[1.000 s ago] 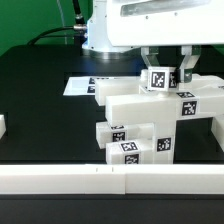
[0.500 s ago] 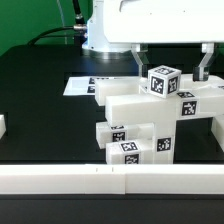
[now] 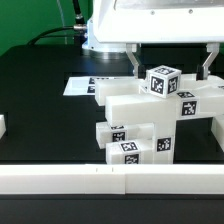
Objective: Assemble chair
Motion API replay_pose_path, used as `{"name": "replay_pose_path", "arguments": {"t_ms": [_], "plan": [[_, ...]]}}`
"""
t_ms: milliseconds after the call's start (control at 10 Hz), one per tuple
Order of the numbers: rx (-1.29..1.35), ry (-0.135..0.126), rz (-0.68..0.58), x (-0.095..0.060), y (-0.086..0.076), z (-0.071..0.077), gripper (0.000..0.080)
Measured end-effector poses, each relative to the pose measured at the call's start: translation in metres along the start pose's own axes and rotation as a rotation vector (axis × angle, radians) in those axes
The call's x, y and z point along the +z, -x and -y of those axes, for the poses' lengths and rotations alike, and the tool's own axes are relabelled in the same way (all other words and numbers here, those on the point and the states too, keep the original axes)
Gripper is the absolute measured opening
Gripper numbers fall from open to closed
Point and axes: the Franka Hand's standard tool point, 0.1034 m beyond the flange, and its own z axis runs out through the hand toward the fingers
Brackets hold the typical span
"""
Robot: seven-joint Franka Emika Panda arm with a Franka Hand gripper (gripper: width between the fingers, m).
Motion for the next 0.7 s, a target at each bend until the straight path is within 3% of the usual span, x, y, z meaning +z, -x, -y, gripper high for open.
{"name": "replay_pose_path", "arguments": {"t_ms": [200,400,700], "plan": [[-0.248,0.004,0.034,-0.004,-0.003,-0.007,0.0649],[-0.248,-0.021,0.144,-0.014,-0.006,-0.011,0.0649],[-0.421,-0.010,0.150,-0.015,-0.007,-0.015,0.0649]]}}
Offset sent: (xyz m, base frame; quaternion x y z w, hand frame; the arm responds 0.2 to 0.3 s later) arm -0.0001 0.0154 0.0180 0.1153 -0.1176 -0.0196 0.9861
